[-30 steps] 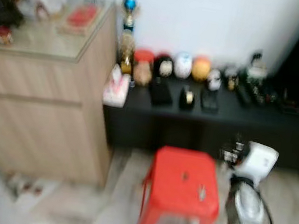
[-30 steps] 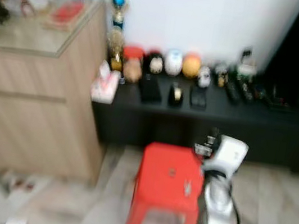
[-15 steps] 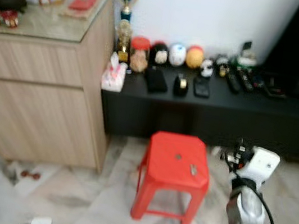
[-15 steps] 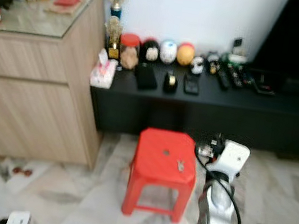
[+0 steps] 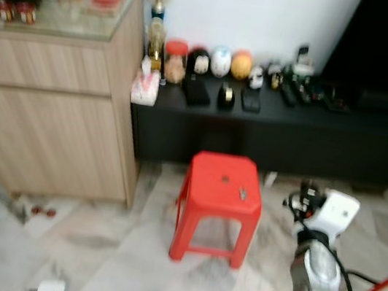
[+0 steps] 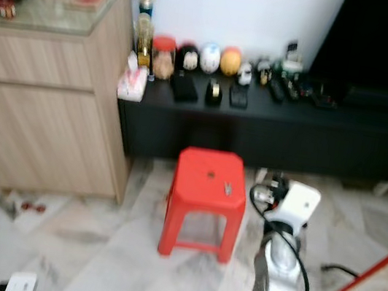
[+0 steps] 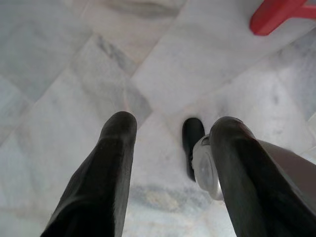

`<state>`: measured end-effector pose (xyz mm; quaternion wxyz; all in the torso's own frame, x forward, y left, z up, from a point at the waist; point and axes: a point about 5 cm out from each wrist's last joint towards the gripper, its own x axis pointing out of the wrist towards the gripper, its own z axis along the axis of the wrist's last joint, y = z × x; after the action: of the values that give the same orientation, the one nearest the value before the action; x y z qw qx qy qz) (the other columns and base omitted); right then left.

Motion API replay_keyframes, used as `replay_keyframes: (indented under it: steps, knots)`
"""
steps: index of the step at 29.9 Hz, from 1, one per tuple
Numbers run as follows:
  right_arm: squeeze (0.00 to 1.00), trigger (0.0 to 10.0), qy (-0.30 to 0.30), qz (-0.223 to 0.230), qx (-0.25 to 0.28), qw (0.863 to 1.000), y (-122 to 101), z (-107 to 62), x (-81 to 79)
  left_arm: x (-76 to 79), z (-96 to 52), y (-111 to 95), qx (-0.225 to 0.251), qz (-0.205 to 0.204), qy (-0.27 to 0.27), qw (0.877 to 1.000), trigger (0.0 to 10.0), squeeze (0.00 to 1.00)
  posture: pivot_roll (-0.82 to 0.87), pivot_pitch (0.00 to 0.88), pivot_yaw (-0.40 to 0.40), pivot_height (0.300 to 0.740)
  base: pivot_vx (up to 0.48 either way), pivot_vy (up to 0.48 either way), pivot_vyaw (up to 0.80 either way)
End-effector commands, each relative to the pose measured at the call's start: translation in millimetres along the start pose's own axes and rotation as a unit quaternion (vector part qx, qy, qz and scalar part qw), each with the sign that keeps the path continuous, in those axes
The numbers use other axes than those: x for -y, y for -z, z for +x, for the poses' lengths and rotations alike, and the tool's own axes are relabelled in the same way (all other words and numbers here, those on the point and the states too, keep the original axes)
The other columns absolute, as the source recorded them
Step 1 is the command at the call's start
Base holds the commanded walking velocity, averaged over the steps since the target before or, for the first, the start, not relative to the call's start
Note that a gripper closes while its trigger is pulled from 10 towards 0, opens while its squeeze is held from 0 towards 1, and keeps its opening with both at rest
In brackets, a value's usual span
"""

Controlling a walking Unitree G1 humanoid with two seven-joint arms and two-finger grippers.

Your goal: Hang keys on a hook

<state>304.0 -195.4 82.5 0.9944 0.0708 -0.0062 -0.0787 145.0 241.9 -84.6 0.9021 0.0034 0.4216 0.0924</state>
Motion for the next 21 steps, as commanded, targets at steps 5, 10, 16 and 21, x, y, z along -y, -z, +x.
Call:
replay_keyframes:
  steps: [5, 10, 16, 21]
  knots:
    - [0.00, 10.0, 0.006, 0.006, 0.015, 1.000, -8, 2.1, 3.7, 3.9, -3.0, 14, -0.037, 0.002, 0.013, 0.999, 10.0, 0.00, -0.07, 0.008, -0.022, 0.740, 0.000, 0.000, 0.00]
    - [0.00, 10.0, 0.005, 0.005, 0.015, 1.000, -9, 2.1, 3.1, 6.3, -4.6, 20, -0.050, -0.001, 0.022, 0.998, 10.0, 0.00, -0.07, 0.010, -0.022, 0.740, 0.000, 0.000, 0.00]
    - [0.00, 10.0, 0.004, 0.003, 0.017, 1.000, -10, 2.9, 2.7, 3.5, -5.2, 21, -0.053, -0.012, 0.012, 0.998, 10.0, 0.00, -0.07, 0.011, -0.023, 0.740, 0.000, 0.000, 0.00]
    - [0.00, 10.0, 0.005, 0.002, 0.018, 1.000, -11, 2.9, 3.5, 1.5, -5.5, 22, -0.060, 0.003, 0.012, 0.998, 10.0, 0.00, -0.07, 0.010, -0.021, 0.740, 0.000, 0.000, 0.00]
